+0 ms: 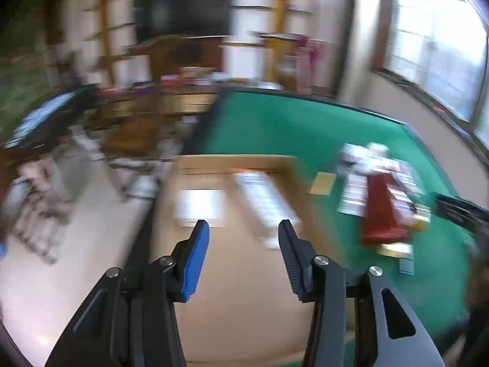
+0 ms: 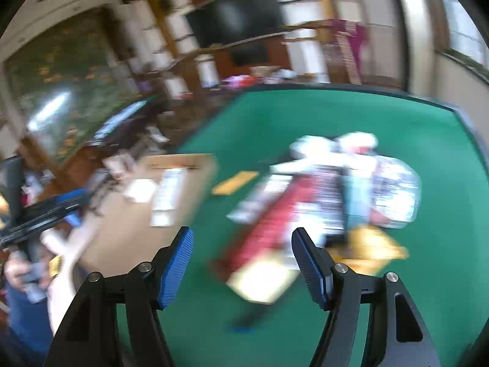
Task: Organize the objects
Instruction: 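Grasp the red foil pouch with the left tool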
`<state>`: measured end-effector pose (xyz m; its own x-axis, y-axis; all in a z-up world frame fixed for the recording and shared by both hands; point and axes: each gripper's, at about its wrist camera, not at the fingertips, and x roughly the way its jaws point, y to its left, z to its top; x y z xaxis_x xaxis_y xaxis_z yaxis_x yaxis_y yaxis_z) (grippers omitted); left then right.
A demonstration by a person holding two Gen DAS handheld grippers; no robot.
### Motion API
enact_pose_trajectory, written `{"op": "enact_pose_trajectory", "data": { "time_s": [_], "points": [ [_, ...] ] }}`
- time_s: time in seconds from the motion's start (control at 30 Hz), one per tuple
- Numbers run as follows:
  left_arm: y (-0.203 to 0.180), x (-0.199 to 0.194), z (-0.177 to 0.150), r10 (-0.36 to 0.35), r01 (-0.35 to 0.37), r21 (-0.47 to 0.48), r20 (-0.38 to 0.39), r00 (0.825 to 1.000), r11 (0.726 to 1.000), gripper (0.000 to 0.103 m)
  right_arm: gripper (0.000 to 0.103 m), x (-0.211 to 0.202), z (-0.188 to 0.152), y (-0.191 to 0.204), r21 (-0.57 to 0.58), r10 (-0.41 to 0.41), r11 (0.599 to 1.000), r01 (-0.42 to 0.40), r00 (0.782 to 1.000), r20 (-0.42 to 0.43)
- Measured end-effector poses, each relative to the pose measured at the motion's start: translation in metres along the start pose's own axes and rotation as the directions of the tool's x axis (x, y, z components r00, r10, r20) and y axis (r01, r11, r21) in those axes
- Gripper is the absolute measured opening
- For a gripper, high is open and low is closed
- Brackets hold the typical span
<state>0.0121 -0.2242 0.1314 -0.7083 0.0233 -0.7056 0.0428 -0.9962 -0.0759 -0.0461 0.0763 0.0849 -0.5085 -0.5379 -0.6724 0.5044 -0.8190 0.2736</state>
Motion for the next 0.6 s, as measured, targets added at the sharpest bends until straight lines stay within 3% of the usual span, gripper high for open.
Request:
{"op": "enact_pose_trajectory", "data": {
  "time_s": [0.1, 0.2, 0.3, 0.4, 0.6],
  "points": [
    [-0.058, 0.013, 0.001, -0.143, 0.145, 0.039, -0.049, 0.989, 0.989, 0.053, 0.072, -0.002, -0.005, -0.055, 0.088, -0.019, 0.996, 0.021, 1.000, -0.025],
    [-0.114, 0.039, 0.006, -0.227, 0.233, 0.050, -0.104, 0.968, 0.971, 0.053, 0.072, -0.003, -0.014, -0.077, 0.098, -0.037, 0.994, 0.040, 0.999, -0.031],
    [-0.157, 0.068, 0.011, -0.235, 0.243, 0.042, -0.142, 0.962, 0.969, 0.053, 0.072, -0.002, -0.020, -0.092, 0.114, -0.018, 0.993, 0.019, 1.000, -0.012],
    [-0.172, 0.106, 0.019, -0.227, 0.239, 0.034, -0.214, 0.950, 0.970, 0.053, 0.072, -0.003, -0.023, -0.100, 0.110, 0.020, 0.994, -0.022, 1.000, 0.014],
    [-0.189, 0.141, 0.027, -0.207, 0.229, 0.048, -0.280, 0.937, 0.972, 0.053, 0.072, -0.005, -0.023, -0.112, 0.151, 0.068, 0.986, -0.072, 0.997, 0.032]
  ]
}}
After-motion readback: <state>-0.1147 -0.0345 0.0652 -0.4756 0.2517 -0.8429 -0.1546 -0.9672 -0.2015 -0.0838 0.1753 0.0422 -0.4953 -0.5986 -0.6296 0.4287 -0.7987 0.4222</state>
